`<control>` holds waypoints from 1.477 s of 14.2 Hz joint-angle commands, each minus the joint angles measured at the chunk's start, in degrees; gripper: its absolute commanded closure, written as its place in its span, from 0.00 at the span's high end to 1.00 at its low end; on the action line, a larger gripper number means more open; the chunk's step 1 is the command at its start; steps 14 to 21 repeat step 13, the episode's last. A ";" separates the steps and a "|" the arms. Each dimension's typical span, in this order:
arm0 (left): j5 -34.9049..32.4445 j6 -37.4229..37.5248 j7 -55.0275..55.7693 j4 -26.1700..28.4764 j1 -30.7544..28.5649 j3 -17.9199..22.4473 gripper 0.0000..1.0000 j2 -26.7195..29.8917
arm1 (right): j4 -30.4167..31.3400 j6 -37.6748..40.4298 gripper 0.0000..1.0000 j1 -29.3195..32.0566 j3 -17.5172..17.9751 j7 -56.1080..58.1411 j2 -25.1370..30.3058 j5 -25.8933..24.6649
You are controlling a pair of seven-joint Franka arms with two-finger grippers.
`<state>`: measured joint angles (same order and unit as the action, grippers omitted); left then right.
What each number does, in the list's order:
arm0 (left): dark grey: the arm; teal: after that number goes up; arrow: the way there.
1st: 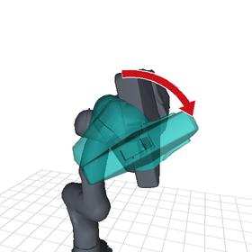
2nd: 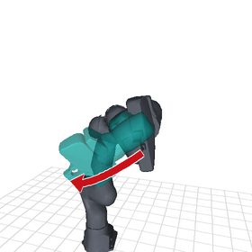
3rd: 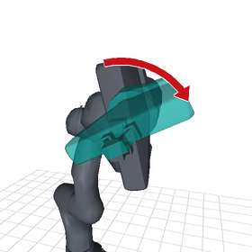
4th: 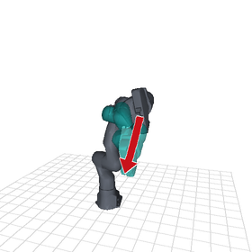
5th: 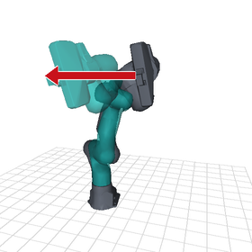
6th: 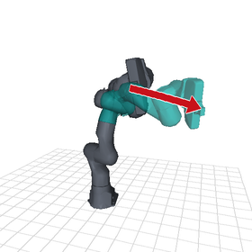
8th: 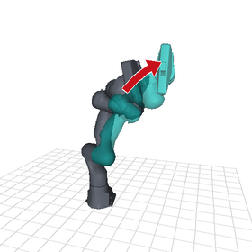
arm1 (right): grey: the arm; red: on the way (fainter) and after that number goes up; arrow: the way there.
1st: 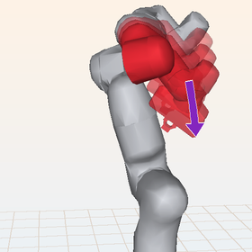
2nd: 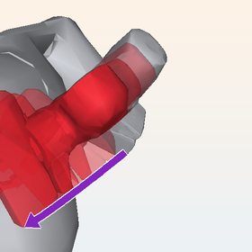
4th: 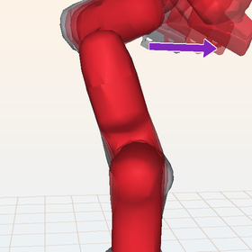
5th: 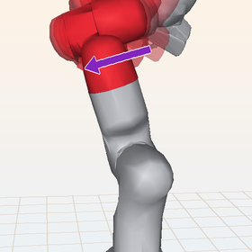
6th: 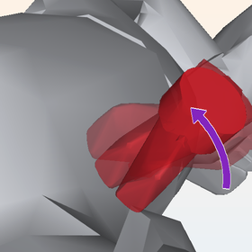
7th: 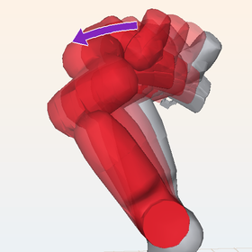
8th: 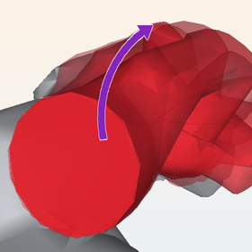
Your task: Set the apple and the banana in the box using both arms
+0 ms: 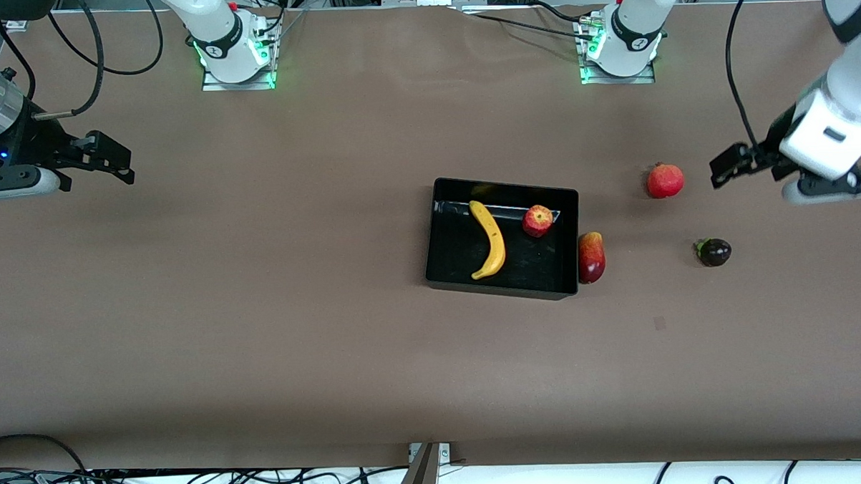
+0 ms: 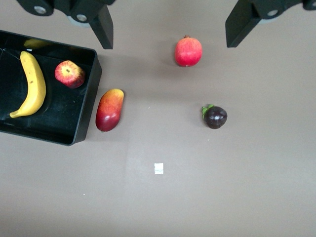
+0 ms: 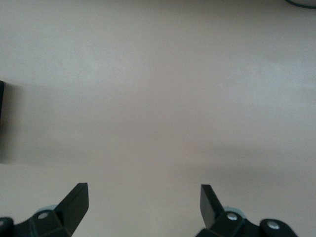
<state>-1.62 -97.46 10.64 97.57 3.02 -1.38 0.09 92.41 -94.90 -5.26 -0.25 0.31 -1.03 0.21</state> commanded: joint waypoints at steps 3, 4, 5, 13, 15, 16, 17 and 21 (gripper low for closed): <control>0.57 2.96 -0.88 1.58 0.59 0.32 1.00 1.15 | -0.48 0.51 1.00 0.69 0.52 -0.40 0.06 -0.30; 0.57 3.15 -0.80 0.88 0.67 0.32 1.00 0.88 | -0.57 0.51 1.00 0.69 0.52 -0.40 0.06 -0.30; 0.57 3.15 -0.80 0.52 0.76 0.32 1.00 0.44 | -0.48 0.51 1.00 0.69 0.52 -0.40 0.06 -0.30; 0.57 3.59 -0.45 -0.36 1.03 0.32 1.00 0.17 | -0.48 0.51 1.00 0.69 0.52 -0.40 0.06 -0.30; 0.57 3.59 -0.45 -0.36 1.03 0.32 1.00 0.17 | -0.48 0.51 1.00 0.69 0.52 -0.40 0.06 -0.30; 0.57 3.59 -0.45 -0.36 1.03 0.32 1.00 0.17 | -0.48 0.51 1.00 0.69 0.52 -0.40 0.06 -0.30; 0.57 3.59 -0.45 -0.36 1.03 0.32 1.00 0.17 | -0.48 0.51 1.00 0.69 0.52 -0.40 0.06 -0.30; 0.57 3.59 -0.45 -0.36 1.03 0.32 1.00 0.17 | -0.48 0.51 1.00 0.69 0.52 -0.40 0.06 -0.30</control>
